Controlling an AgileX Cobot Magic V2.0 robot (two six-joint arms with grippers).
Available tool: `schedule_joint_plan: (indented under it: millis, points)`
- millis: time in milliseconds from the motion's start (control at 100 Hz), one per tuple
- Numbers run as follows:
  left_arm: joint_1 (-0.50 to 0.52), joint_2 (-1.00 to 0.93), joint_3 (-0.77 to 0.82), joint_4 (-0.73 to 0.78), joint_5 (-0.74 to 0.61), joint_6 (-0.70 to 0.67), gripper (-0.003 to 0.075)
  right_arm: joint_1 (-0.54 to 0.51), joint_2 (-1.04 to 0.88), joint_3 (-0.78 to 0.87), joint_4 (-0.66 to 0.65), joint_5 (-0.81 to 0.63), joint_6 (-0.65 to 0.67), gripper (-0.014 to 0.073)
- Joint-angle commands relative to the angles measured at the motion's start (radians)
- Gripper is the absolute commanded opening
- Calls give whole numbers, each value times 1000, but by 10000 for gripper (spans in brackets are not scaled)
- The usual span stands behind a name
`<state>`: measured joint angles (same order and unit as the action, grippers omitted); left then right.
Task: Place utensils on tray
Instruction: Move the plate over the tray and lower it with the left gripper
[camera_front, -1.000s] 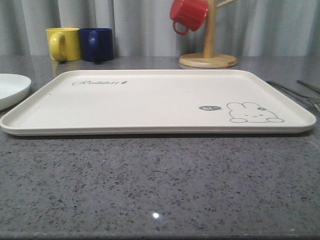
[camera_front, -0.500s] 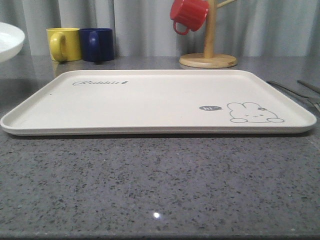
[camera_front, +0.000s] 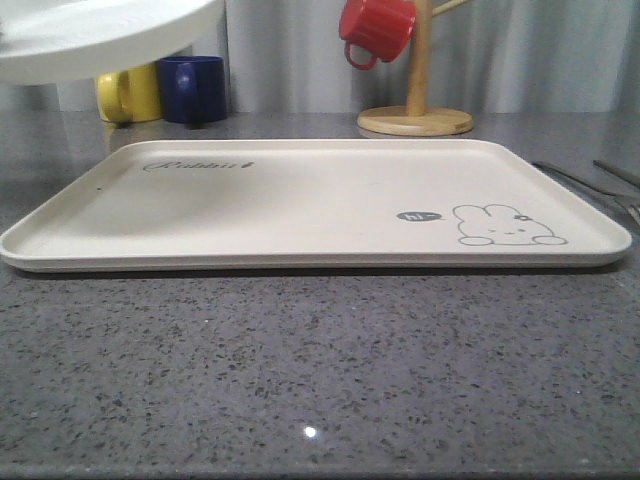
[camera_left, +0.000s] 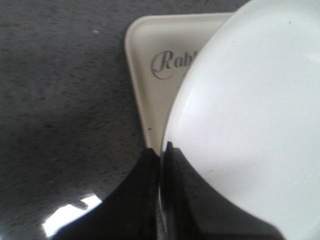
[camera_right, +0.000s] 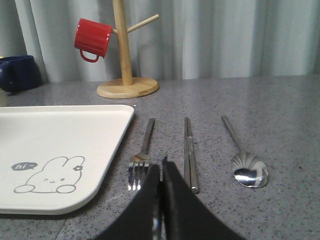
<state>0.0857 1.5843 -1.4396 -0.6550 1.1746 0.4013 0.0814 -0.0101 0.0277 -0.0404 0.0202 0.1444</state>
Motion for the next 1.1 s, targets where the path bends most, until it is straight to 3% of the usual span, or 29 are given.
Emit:
schedule_joint_plan:
  millis: [0,330,910,980,1090]
  points:
    - [-70,-4,-35,-54,-45,-7,-19,-5,-18,0,1,-82,-8,-69]
    - [-197,128,-35,-46,-100,-32,-19,-5,-18,0,1,-82,-8,-69]
    - [-209,211,-35,17,-121,-54,-17,-5,-18,0,1,-82,-8,-69]
    - [-209,211,-35,17,-121,-54,6,-5,-18,0,1,-82,-8,-69]
    - [-209,211,-35,17,-121,-54,111,-5,-18,0,1,-82,-8,-69]
